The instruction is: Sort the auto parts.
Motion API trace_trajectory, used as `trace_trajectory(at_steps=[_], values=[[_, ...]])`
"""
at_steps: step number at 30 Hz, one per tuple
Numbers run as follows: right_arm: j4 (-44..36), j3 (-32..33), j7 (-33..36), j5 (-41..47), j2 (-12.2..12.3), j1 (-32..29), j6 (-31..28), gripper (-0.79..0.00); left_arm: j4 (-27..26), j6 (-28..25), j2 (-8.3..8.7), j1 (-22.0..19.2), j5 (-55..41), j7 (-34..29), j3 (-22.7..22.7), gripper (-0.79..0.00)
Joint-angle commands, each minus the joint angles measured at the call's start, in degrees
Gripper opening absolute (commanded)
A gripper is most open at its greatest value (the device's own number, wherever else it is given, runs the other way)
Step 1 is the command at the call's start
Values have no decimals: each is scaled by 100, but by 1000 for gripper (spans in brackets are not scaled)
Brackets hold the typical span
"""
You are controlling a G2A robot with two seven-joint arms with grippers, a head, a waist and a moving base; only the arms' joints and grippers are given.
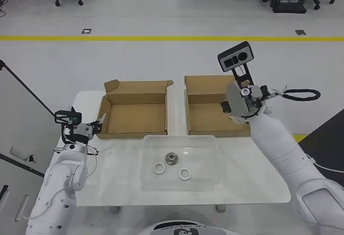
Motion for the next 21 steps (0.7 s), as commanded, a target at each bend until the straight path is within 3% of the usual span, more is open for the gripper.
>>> trace_trajectory(at_steps=[1, 10, 14, 21], values=[[-4, 32, -12, 229, -36, -73, 102, -785, 0, 0, 0, 0, 0, 0, 0, 0], [29, 105, -14, 790, -226, -226, 358, -785, 0, 0, 0, 0, 0, 0, 0, 0], [197, 317, -110, -492, -198, -104, 35, -785, 0, 0, 0, 0, 0, 0, 0, 0], [40, 559, -320, -1269, -190, -251, -19, -785, 0, 0, 0, 0, 0, 0, 0, 0]])
